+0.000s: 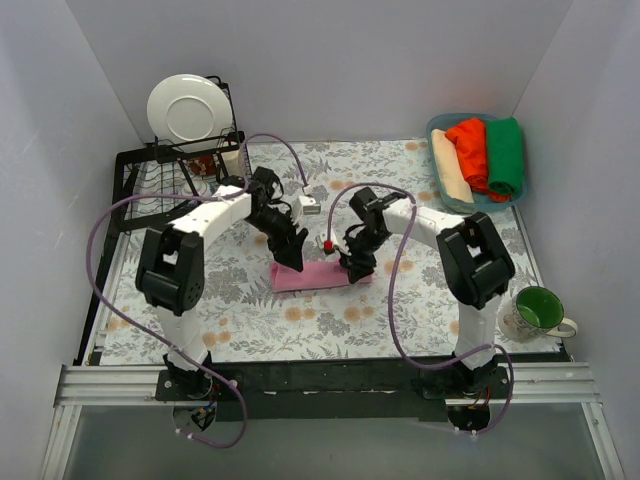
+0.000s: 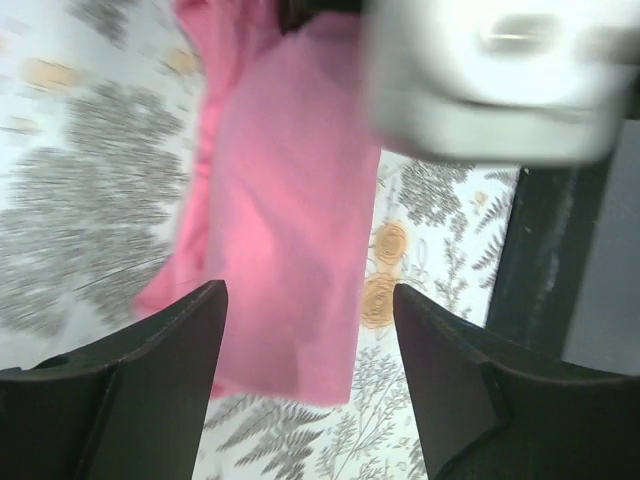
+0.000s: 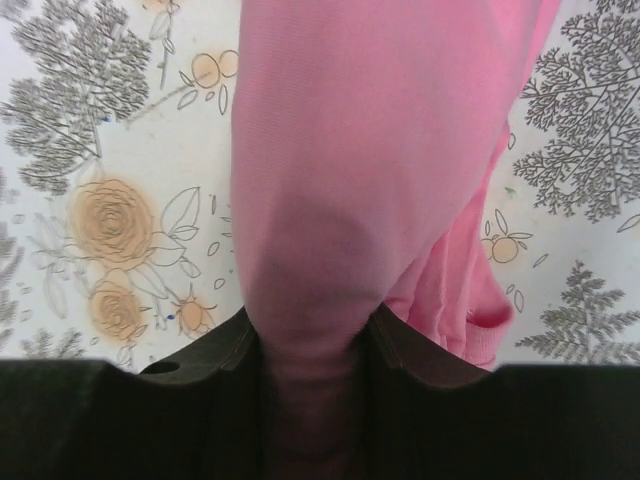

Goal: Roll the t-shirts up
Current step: Roll the T-shirt to the center of the board.

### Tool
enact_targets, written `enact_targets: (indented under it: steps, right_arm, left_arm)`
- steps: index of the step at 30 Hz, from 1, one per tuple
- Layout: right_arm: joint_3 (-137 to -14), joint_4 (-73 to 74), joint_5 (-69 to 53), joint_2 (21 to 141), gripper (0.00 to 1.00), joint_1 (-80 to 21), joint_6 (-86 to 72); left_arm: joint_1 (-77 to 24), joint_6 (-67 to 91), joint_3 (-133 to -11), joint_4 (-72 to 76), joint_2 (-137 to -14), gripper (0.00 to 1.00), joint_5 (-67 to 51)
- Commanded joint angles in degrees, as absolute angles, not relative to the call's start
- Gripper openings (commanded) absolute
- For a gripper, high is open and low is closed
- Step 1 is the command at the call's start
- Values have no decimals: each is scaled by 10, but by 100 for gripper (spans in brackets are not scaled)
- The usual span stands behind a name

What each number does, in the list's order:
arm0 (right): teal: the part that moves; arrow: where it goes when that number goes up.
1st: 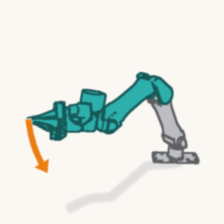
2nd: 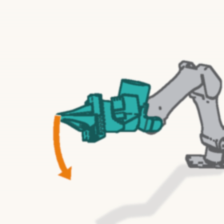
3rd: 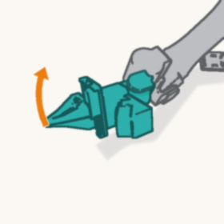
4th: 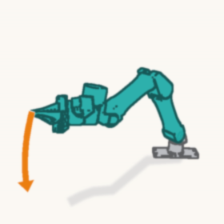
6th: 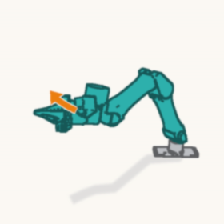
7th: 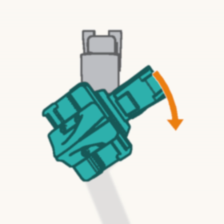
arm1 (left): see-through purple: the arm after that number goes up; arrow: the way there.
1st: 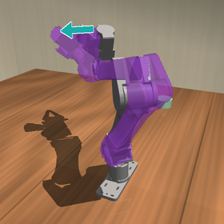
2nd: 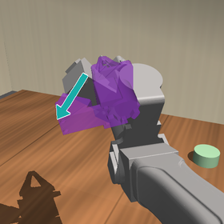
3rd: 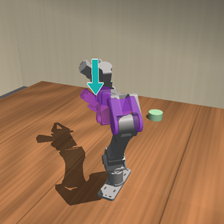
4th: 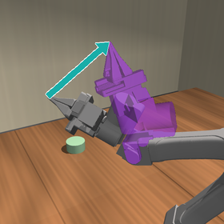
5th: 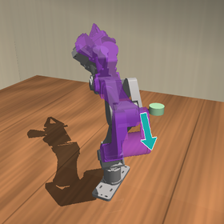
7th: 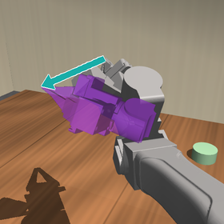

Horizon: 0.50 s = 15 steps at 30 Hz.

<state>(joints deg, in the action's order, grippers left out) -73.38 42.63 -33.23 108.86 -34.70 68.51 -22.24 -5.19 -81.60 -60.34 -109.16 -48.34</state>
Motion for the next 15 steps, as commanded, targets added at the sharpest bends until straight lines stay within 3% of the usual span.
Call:
enact_targets:
  steps: [1, 5, 9, 15]
  right_arm:
    - [-815, 684, -421, 1197, 40, -298, 685]
    - [-867, 749, -484, 1271, 41, -265, 632]
    - [-866, 748, -502, 1298, 43, -256, 606]
    - [-845, 748, -533, 1317, 43, -254, 595]
  left_arm:
    - [-219, 18, -810, -505, -980, 67, -412]
    - [-250, 9, -751, -455, -889, 68, -388]
    - [-326, -82, -594, -324, -784, 70, -291]
    - [-410, -115, -483, -129, -760, 75, -194]
